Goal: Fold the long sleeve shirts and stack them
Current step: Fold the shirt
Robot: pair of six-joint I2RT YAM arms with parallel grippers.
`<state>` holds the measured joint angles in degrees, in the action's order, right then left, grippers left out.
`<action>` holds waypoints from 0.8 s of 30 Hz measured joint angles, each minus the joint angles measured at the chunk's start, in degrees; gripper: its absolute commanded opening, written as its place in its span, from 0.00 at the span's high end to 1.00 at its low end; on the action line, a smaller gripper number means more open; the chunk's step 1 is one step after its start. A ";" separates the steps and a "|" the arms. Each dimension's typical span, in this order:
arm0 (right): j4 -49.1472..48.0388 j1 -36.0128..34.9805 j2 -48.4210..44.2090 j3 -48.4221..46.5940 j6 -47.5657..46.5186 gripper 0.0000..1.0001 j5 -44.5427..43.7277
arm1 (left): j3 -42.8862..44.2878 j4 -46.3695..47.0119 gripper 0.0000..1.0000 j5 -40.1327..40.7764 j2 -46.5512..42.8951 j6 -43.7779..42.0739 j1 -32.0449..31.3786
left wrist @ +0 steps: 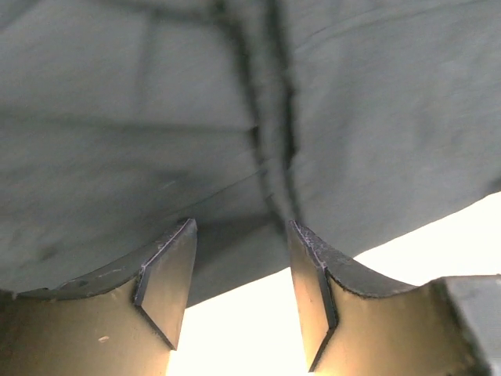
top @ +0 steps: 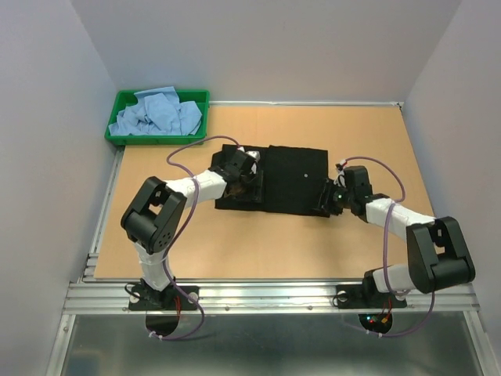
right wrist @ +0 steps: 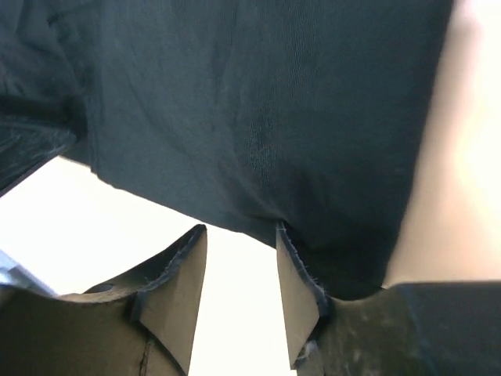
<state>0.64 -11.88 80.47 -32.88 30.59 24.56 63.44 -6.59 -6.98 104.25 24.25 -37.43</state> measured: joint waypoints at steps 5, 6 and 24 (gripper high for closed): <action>7.37 0.02 -5.20 -5.33 -2.58 0.30 -8.52 | -3.17 -2.08 0.19 2.45 -4.61 -1.09 0.61; 8.55 0.11 -5.90 -6.54 -2.89 0.17 -10.21 | -3.56 -2.69 0.16 3.08 -5.88 -1.49 0.39; 26.60 8.39 -11.47 -18.08 0.61 0.00 -33.64 | 13.09 7.45 0.16 19.04 2.25 -18.47 -26.82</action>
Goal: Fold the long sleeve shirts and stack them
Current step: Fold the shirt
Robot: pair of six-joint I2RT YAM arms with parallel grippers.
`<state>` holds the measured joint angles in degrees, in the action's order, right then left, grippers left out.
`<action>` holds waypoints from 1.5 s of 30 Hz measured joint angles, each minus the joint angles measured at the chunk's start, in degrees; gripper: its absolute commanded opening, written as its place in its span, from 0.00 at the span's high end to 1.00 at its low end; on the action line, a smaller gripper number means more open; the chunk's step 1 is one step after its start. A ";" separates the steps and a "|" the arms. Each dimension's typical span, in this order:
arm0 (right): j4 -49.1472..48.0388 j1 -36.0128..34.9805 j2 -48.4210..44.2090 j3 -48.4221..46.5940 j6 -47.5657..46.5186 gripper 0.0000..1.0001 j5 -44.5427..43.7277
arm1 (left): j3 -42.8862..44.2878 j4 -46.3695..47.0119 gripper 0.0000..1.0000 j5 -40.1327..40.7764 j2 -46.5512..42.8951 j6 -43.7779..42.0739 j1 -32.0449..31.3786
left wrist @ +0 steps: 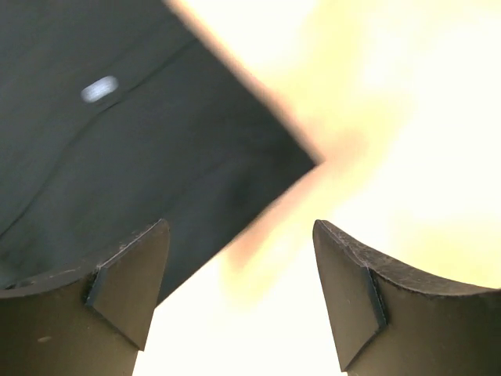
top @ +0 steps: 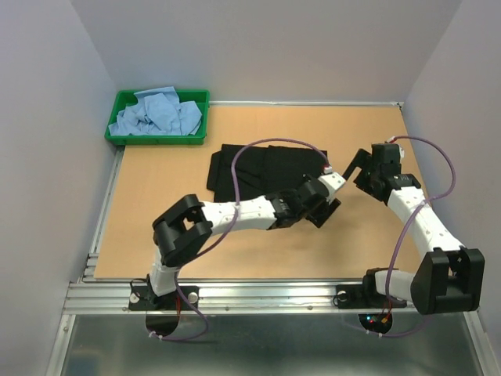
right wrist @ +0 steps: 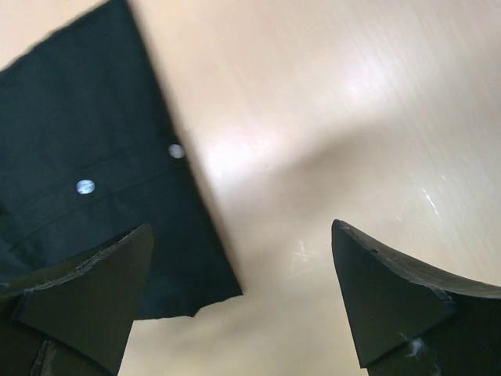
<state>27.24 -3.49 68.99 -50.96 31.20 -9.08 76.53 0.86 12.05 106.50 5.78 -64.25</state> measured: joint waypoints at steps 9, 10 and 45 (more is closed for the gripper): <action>4.13 3.08 1.46 0.13 3.17 0.00 0.74 | 9.22 2.58 0.17 3.26 12.85 -0.26 -5.03; 4.22 3.08 1.46 0.13 3.26 0.00 0.74 | 9.88 2.73 0.17 3.56 13.73 -0.09 -5.03; -4.31 3.08 10.60 1.66 7.58 0.01 22.32 | 1.29 3.15 1.00 7.48 11.17 10.99 -0.15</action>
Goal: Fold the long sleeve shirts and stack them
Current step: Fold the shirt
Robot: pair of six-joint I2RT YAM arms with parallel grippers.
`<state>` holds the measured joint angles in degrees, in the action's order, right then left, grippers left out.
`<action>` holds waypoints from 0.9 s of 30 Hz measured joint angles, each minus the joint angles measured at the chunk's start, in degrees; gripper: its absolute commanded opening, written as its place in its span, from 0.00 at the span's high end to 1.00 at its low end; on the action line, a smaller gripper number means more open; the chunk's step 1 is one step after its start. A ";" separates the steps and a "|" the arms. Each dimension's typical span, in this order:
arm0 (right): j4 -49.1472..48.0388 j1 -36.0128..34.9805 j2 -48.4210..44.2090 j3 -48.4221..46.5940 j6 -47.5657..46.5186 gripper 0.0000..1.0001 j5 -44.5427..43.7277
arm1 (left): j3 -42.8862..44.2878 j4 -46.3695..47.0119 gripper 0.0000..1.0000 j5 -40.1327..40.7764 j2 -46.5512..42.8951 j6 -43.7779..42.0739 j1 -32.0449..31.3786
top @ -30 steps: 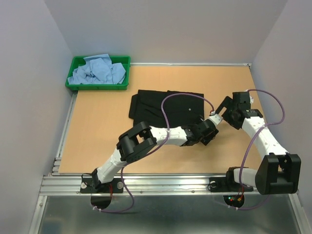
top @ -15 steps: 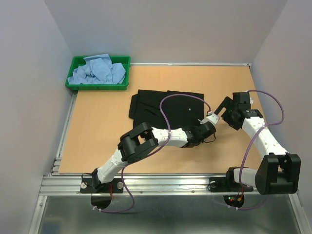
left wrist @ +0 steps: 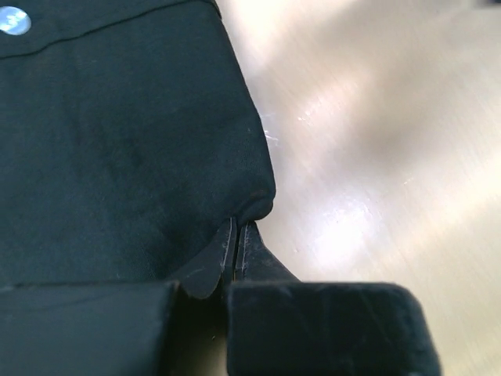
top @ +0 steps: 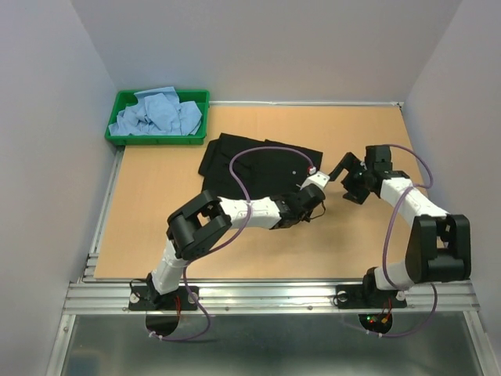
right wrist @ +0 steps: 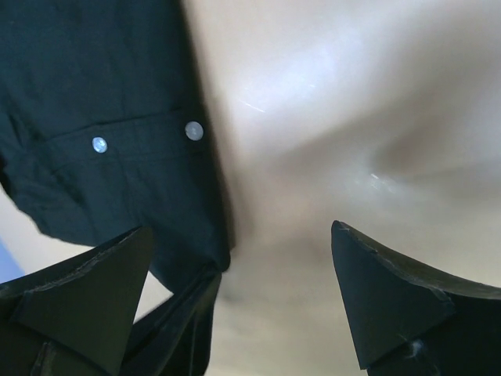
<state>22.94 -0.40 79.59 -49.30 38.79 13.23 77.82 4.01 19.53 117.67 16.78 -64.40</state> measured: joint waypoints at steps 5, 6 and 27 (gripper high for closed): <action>-8.74 0.00 8.07 0.26 3.34 0.02 7.21 | -1.38 0.33 1.00 -2.10 -2.62 0.74 0.39; -10.32 0.00 9.20 0.57 3.96 0.02 8.46 | -1.55 0.39 1.00 -2.62 -2.95 1.01 0.39; -46.45 -0.11 27.98 4.28 15.04 0.43 28.00 | -2.38 0.48 1.00 -7.17 -5.14 5.03 0.90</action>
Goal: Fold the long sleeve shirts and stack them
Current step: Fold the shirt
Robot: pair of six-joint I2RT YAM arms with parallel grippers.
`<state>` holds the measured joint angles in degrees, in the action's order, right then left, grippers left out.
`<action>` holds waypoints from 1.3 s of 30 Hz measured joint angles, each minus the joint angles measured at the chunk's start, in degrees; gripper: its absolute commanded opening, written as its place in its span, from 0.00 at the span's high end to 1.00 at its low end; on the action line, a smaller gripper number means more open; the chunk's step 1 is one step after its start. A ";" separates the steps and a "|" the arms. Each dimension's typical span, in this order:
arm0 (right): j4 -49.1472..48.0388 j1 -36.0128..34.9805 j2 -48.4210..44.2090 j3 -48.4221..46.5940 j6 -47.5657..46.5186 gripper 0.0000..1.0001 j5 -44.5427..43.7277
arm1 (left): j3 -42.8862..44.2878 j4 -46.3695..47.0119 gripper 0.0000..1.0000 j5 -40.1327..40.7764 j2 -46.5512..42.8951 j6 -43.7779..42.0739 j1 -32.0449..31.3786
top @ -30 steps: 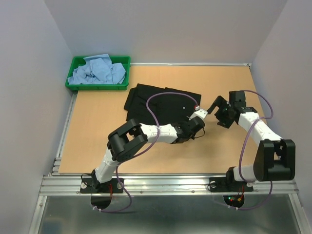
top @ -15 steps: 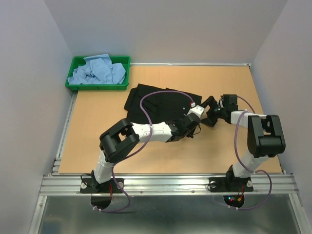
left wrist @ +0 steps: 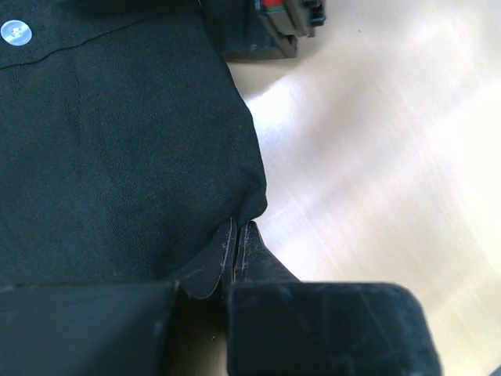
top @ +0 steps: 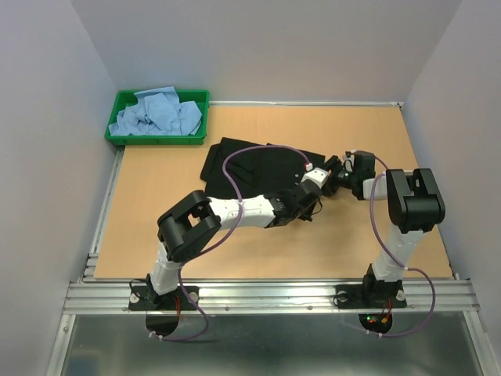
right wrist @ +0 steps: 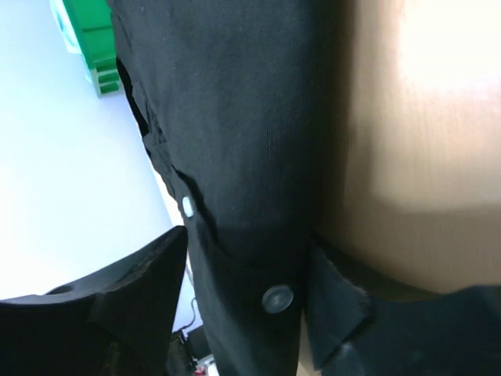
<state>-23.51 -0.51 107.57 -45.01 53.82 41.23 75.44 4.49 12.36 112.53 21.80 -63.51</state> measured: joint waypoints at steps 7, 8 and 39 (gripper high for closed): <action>0.59 -0.96 2.91 -1.11 -2.86 0.99 -0.37 | 0.00 0.00 0.67 -0.81 -0.70 0.37 -0.02; 1.53 -1.03 3.06 -1.44 -3.67 0.99 -0.57 | 0.00 -0.02 0.60 -0.87 -0.85 0.42 -0.02; 62.31 -2.58 11.15 -46.03 -64.72 0.99 -25.94 | -33.07 -2.56 0.22 -10.69 -33.35 10.75 39.58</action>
<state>38.81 -3.09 118.72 -91.05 -10.90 15.29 42.37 1.93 1.67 79.18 32.56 -23.92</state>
